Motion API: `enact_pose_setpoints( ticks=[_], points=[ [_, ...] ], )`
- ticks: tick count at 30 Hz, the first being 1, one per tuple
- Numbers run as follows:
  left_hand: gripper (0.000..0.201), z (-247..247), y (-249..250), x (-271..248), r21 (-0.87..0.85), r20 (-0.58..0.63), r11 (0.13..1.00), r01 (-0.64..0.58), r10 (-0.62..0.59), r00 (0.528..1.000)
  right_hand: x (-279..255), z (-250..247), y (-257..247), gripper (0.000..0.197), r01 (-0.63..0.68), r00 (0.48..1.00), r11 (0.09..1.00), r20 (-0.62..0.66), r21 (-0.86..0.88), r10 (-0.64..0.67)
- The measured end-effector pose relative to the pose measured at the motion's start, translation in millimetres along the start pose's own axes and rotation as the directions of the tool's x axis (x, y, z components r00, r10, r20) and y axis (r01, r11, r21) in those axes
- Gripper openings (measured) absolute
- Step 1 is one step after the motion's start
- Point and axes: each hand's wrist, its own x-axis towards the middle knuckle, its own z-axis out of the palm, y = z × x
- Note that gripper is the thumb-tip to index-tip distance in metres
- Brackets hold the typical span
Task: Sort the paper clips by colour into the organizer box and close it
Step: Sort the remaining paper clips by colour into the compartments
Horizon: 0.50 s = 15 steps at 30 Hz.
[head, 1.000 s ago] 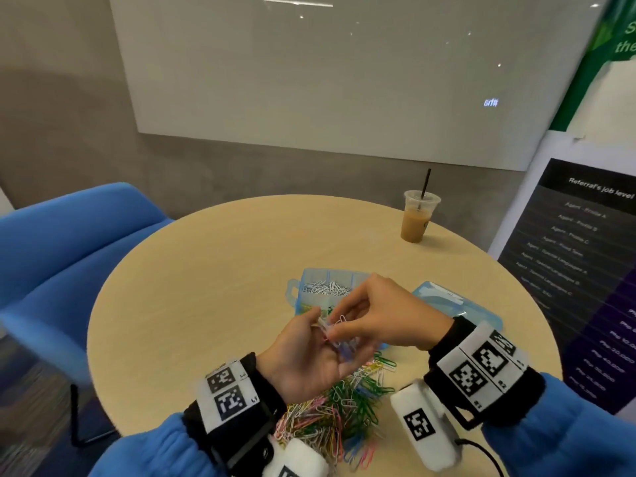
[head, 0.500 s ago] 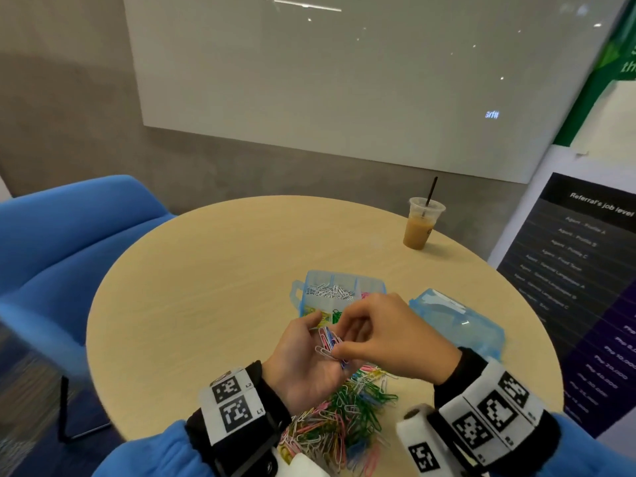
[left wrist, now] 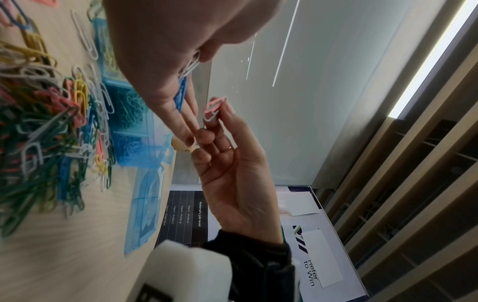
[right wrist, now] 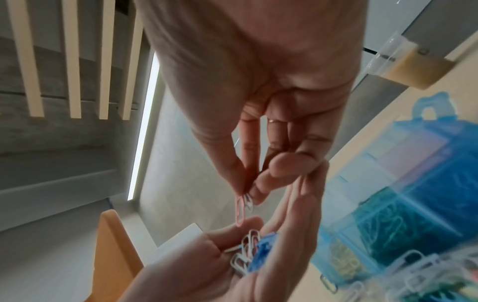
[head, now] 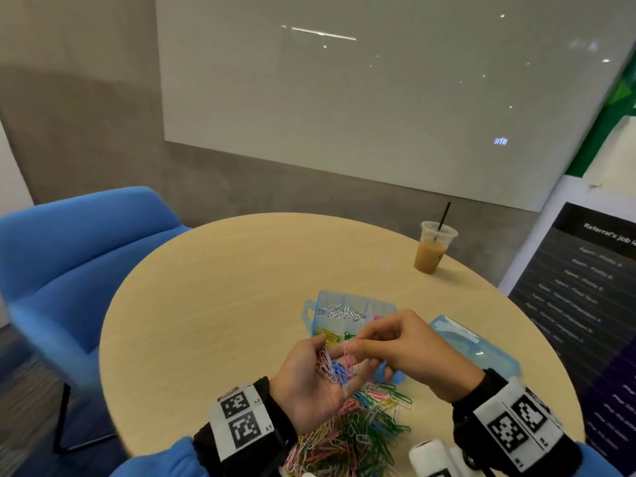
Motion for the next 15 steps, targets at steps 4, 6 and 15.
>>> enact_pose_setpoints(
  ticks=[4,6,15],
  points=[
    [0.062,3,1,-2,-0.058,0.025,0.998,0.012,-0.011,1.0,9,-3,-3,0.015,-0.016,0.997,0.999,-0.074,0.036,0.019],
    [0.061,2,3,-1,-0.088,0.042,0.996,0.014,-0.011,0.999,16,-8,-4,0.013,-0.012,0.989,0.999,-0.146,0.044,0.019],
    [0.058,3,8,-3,-0.03,0.017,0.997,-0.067,0.067,0.998,27,7,-5,0.01,0.126,0.985,0.97,-0.087,-0.207,-0.146]
  ],
)
